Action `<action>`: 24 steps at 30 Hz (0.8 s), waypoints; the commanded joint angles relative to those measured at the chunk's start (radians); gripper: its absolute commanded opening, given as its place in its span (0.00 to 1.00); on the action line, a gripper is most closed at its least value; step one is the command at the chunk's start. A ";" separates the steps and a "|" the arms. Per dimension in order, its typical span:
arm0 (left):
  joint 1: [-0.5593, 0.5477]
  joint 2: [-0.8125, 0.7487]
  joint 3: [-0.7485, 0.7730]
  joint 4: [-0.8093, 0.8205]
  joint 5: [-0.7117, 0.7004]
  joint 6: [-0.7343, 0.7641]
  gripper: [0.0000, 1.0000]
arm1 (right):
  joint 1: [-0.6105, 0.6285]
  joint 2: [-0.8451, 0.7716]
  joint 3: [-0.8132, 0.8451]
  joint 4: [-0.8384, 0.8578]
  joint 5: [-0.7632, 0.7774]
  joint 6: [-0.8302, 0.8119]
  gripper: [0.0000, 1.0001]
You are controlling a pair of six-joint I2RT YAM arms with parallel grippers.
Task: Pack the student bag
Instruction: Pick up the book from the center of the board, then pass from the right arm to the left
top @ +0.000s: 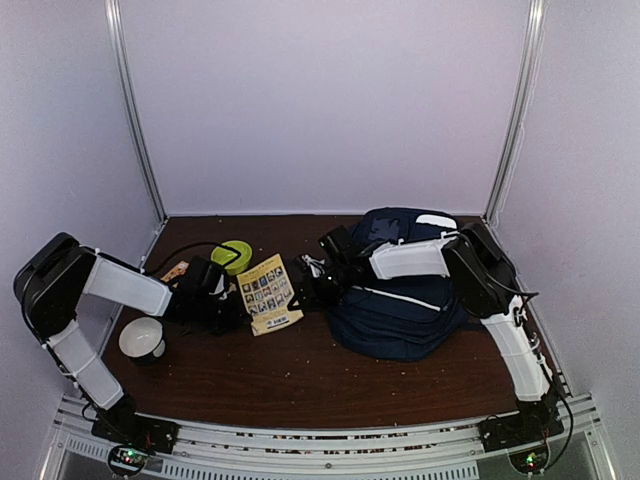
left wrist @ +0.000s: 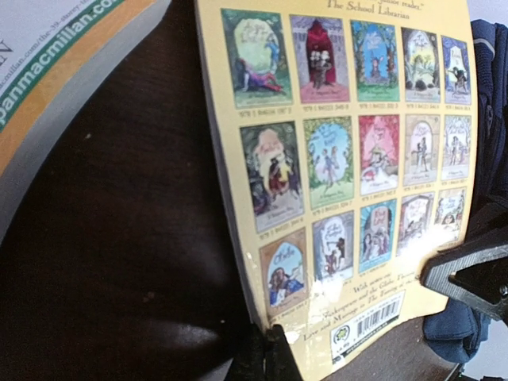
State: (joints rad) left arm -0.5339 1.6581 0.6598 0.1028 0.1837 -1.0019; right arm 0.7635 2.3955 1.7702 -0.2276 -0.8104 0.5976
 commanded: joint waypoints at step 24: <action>-0.620 -0.344 0.341 -0.273 -0.812 1.132 0.59 | -0.111 -0.424 -0.395 0.417 -0.144 0.469 0.00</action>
State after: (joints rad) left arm -1.0912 1.2285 0.9333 -0.3233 -0.5858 -0.1360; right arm 0.6514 2.0289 1.4147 0.0998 -0.9413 0.9840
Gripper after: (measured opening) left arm 0.586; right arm 0.042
